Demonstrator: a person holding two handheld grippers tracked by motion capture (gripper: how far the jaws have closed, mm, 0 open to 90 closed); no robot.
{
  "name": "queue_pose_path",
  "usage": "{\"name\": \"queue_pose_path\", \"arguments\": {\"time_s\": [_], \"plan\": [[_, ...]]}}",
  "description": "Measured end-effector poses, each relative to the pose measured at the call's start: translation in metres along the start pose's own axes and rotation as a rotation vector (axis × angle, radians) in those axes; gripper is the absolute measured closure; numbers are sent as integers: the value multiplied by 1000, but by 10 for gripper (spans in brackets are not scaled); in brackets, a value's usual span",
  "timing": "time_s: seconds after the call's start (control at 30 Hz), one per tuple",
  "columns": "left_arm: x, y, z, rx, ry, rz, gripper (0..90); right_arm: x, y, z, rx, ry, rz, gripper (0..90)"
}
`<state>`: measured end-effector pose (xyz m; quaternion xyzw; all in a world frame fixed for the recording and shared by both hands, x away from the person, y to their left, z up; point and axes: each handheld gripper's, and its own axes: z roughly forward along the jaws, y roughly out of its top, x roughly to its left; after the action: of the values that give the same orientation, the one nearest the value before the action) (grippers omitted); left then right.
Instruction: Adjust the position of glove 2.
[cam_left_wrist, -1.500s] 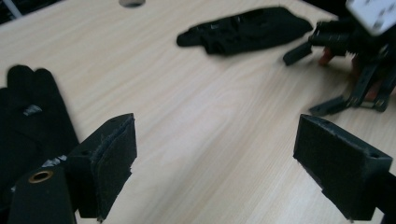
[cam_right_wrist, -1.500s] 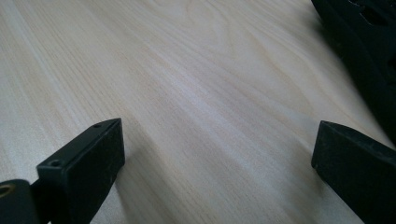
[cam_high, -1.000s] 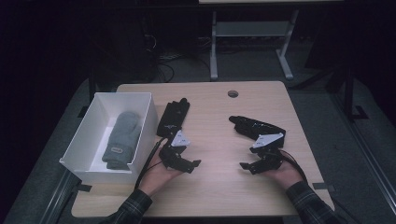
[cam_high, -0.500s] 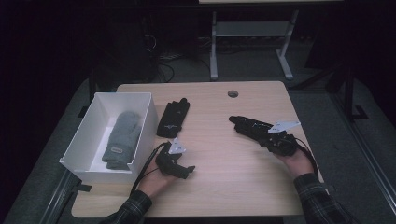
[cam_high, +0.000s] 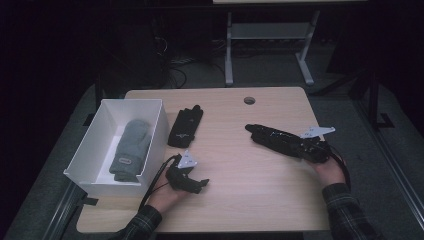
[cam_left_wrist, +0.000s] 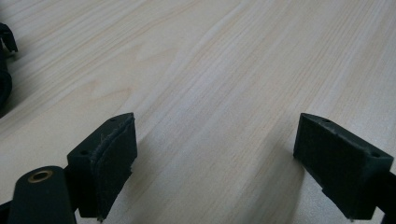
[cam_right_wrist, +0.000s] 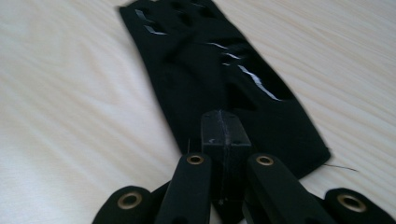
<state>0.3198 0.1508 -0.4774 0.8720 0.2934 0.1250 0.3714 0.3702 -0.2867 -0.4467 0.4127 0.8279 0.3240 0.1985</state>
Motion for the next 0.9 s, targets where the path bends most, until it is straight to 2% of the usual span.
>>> {"name": "queue_pose_path", "arguments": {"time_s": [0.1, 0.17, 0.23, 0.3, 0.4, 0.5, 0.67, 0.9], "plan": [[0, 0, 0, 1, 0, 0, 128, -7, -1, 5, 4, -30, 9, 900], [0, 0, 0, 2, 1, 0, 127, -9, -2, 10, 34, -33, 2, 900], [0, 1, 0, 6, 5, 0, 127, -10, -4, 15, 69, -27, -10, 900], [1, 1, 1, 5, 10, -6, 127, -8, -5, 15, 72, -22, -14, 900], [1, 1, 1, 9, 16, -9, 127, -4, -5, 14, 87, 9, -21, 900], [1, 1, 2, 0, 17, -9, 127, 8, -5, 14, 115, 66, -45, 900], [1, 1, 2, -2, 15, -9, 128, 40, 0, 14, 121, 121, -133, 900], [2, 1, 2, -2, 12, -6, 128, 69, 5, 14, 134, 224, -170, 900]]}}
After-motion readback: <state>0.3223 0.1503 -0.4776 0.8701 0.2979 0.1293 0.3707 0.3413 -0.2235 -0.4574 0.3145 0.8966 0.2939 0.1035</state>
